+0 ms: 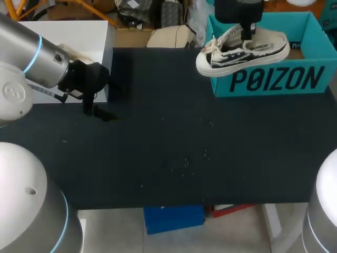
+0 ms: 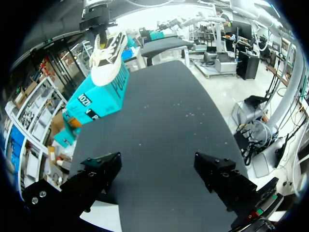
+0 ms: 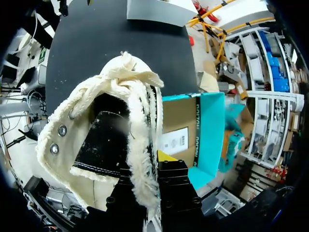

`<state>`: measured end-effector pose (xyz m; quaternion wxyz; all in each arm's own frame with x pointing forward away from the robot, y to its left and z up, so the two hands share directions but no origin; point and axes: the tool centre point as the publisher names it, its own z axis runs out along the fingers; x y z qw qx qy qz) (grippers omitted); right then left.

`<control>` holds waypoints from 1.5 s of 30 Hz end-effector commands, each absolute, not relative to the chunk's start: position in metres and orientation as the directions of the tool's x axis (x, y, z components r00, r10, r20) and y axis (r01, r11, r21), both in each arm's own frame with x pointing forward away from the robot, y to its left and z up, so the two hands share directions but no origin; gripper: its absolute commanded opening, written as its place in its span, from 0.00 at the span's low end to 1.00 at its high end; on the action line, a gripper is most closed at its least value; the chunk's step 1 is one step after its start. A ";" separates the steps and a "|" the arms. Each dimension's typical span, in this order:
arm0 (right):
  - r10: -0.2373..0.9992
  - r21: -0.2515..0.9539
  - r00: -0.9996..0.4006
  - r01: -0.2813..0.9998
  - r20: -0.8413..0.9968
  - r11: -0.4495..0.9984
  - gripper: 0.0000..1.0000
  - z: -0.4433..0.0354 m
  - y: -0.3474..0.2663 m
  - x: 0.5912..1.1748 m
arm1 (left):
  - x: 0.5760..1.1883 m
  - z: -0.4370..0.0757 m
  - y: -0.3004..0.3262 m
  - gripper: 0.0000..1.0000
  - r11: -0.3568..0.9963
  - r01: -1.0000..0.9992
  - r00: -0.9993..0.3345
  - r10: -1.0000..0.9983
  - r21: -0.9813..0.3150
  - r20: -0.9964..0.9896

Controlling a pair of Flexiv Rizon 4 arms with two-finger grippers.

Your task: Take the shoe out of the shoebox, open the shoe tongue, remove and reinsert the insole, then place the shoe into the shoebox

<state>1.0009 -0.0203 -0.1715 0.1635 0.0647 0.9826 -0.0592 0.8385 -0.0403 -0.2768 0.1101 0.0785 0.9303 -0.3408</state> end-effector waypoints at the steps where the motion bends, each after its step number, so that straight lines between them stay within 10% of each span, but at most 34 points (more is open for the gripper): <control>1: 0.094 0.053 -0.953 0.082 -0.288 0.995 0.00 -0.166 -0.063 1.033 | 0.838 -0.278 -0.041 1.00 0.756 0.222 -0.963 0.069 -0.616 -0.262; 45: 0.139 0.165 -0.980 0.115 -0.145 0.980 0.00 -0.298 -0.136 1.146 | 0.838 -0.278 -0.041 1.00 0.756 0.222 -0.963 0.069 -0.616 -0.262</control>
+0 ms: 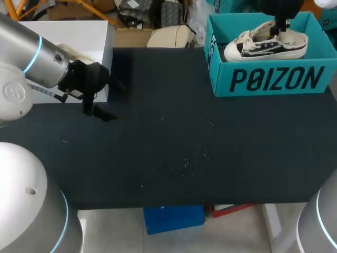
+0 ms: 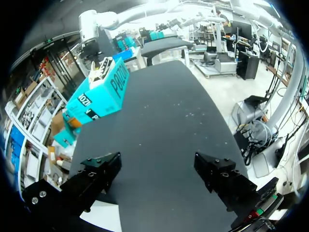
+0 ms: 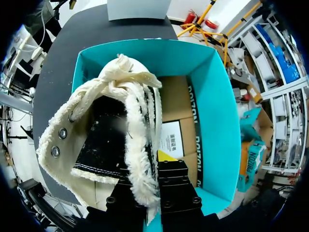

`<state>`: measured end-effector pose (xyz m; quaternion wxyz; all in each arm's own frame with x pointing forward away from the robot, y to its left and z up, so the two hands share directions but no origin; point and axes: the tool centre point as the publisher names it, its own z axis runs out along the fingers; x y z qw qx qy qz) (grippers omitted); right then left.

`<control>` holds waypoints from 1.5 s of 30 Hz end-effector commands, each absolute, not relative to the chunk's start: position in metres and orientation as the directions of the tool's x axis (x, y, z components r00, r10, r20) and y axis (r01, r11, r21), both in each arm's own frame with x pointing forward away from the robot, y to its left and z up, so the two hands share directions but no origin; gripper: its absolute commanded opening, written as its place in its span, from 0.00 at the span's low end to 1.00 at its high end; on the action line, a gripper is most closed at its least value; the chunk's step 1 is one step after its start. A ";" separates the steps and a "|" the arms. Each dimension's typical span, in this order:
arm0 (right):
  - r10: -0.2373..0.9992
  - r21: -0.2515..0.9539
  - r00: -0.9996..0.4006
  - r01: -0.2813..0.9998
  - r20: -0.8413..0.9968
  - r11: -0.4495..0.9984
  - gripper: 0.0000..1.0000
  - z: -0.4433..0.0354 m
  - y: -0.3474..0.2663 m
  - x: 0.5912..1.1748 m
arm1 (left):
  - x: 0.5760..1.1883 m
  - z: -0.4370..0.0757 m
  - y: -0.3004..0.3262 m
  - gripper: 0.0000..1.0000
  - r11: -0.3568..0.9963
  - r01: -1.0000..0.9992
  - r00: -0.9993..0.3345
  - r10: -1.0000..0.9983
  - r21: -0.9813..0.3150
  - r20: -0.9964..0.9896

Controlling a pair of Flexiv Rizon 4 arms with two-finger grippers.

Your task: Take the shoe out of the shoebox, open the shoe tongue, remove and reinsert the insole, then place the shoe into the shoebox

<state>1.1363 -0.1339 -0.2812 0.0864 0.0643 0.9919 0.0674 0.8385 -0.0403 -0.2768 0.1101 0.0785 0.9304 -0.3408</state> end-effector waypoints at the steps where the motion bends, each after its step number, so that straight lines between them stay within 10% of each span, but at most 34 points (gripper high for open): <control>1: 0.137 0.165 -0.981 0.113 -0.140 0.980 0.00 -0.302 -0.138 1.147 | 0.838 -0.278 -0.041 1.00 0.756 0.222 -0.963 0.069 -0.616 -0.262; 31: 0.154 0.190 -0.988 0.155 0.018 0.970 0.00 -0.394 -0.165 1.160 | 0.838 -0.278 -0.041 1.00 0.756 0.222 -0.963 0.069 -0.616 -0.262; 32: 0.158 0.191 -0.987 0.159 0.023 0.969 0.10 -0.394 -0.165 1.159 | 0.838 -0.278 -0.041 1.00 0.756 0.222 -0.963 0.069 -0.616 -0.262; 33: 0.155 0.188 -0.988 0.157 0.022 0.970 0.89 -0.394 -0.166 1.159 | 0.838 -0.278 -0.041 1.00 0.756 0.222 -0.963 0.069 -0.616 -0.262; 34: 0.156 0.185 -0.988 0.157 0.022 0.970 1.00 -0.392 -0.166 1.157 | 0.838 -0.278 -0.041 1.00 0.756 0.222 -0.963 0.069 -0.616 -0.262; 45: 0.184 0.148 -0.976 0.166 -0.118 0.975 1.00 -0.323 -0.177 1.157 | 0.838 -0.278 -0.041 1.00 0.756 0.222 -0.963 0.069 -0.616 -0.262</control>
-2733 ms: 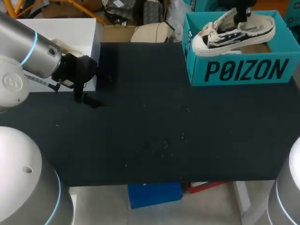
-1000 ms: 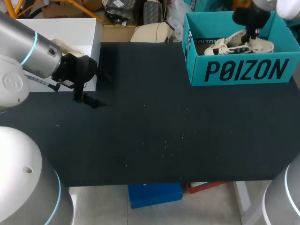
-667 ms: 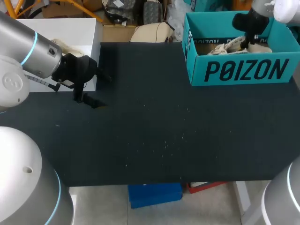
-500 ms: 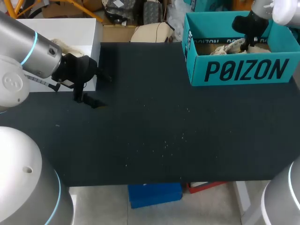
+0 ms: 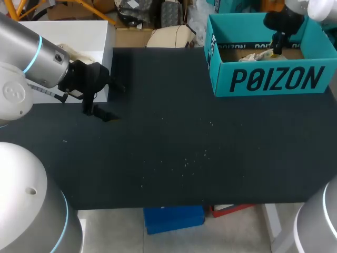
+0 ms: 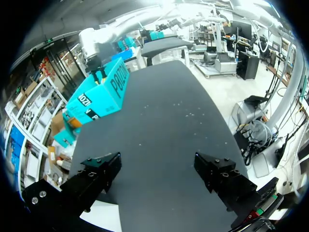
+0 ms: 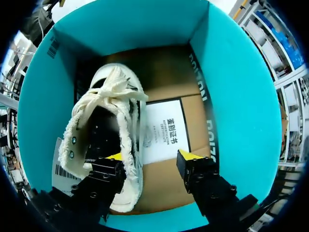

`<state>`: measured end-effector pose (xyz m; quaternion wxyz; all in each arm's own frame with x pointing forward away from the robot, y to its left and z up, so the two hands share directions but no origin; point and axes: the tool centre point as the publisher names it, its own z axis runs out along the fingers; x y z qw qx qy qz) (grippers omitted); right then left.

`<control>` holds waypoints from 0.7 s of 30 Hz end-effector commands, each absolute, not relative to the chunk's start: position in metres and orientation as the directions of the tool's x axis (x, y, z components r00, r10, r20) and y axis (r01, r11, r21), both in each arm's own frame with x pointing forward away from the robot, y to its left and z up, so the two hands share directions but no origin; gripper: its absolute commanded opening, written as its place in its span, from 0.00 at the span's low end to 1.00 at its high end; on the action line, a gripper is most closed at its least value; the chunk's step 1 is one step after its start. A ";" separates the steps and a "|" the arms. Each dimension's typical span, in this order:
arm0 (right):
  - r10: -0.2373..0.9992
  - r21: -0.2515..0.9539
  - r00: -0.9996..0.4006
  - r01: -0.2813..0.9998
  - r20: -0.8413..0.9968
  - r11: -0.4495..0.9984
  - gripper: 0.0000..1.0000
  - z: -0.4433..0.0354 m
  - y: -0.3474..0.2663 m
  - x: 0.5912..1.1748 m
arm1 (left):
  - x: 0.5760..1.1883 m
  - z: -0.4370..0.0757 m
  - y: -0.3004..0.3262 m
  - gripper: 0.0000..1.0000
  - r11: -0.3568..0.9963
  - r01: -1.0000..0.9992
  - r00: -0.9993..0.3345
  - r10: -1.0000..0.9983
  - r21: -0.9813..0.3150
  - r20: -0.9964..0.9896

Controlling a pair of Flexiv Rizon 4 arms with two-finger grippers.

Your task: Take the shoe out of the shoebox, open the shoe tongue, remove and reinsert the insole, then place the shoe into the shoebox

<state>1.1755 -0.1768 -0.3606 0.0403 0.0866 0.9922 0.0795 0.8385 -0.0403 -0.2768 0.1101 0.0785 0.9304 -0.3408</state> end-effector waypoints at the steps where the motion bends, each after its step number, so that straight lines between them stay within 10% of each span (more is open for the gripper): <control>1: 0.186 0.153 -0.973 0.165 -0.134 0.974 0.99 -0.315 -0.177 1.156 | 0.838 -0.278 -0.041 1.00 0.756 0.222 -0.963 0.069 -0.616 -0.262; 21: 0.298 0.103 -0.931 0.282 -0.212 0.954 1.00 -0.218 -0.115 1.045 | 0.838 -0.278 -0.041 1.00 0.756 0.222 -0.963 0.069 -0.616 -0.262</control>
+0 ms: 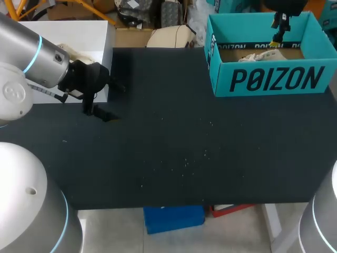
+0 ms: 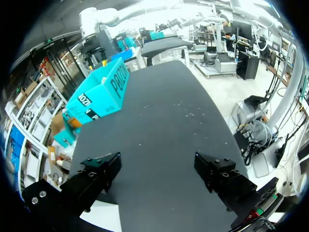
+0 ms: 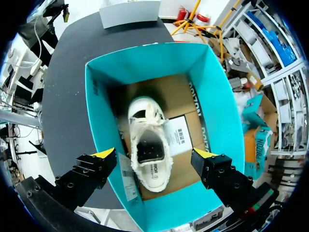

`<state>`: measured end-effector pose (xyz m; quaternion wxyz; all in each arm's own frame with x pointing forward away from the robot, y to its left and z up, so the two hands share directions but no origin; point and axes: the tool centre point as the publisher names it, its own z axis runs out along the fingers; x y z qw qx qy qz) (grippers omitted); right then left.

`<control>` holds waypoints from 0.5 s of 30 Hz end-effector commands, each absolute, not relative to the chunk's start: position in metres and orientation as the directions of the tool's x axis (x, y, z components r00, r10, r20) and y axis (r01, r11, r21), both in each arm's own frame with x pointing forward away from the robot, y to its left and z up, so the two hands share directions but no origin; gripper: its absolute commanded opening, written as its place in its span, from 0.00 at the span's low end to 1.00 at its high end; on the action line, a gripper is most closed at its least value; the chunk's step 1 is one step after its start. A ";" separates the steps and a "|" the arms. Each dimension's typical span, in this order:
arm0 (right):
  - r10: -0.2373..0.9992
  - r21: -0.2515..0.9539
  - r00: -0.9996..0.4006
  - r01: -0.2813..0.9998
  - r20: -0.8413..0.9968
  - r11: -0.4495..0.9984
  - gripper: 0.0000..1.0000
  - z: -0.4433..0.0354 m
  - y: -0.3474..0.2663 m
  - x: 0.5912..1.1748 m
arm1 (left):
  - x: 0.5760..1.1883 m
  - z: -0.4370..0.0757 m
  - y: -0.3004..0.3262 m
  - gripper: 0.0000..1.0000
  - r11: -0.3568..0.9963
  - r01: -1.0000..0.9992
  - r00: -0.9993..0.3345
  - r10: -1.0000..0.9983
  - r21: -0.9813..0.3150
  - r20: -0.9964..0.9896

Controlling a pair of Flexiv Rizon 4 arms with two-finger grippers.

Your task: Take the shoe out of the shoebox, open the shoe tongue, remove and reinsert the insole, then place the shoe into the shoebox

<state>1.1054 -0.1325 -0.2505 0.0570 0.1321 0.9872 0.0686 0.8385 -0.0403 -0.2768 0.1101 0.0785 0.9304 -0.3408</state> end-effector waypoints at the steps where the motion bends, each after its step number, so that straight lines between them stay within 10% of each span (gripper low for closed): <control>1: 0.309 0.096 -0.927 0.295 -0.211 0.951 1.00 -0.215 -0.111 1.036 | 0.838 -0.278 -0.041 1.00 0.756 0.222 -0.963 0.069 -0.616 -0.262; 15: 0.460 0.093 -0.867 0.450 -0.192 0.888 1.00 -0.226 -0.067 0.934 | 0.838 -0.278 -0.041 1.00 0.756 0.222 -0.963 0.069 -0.616 -0.262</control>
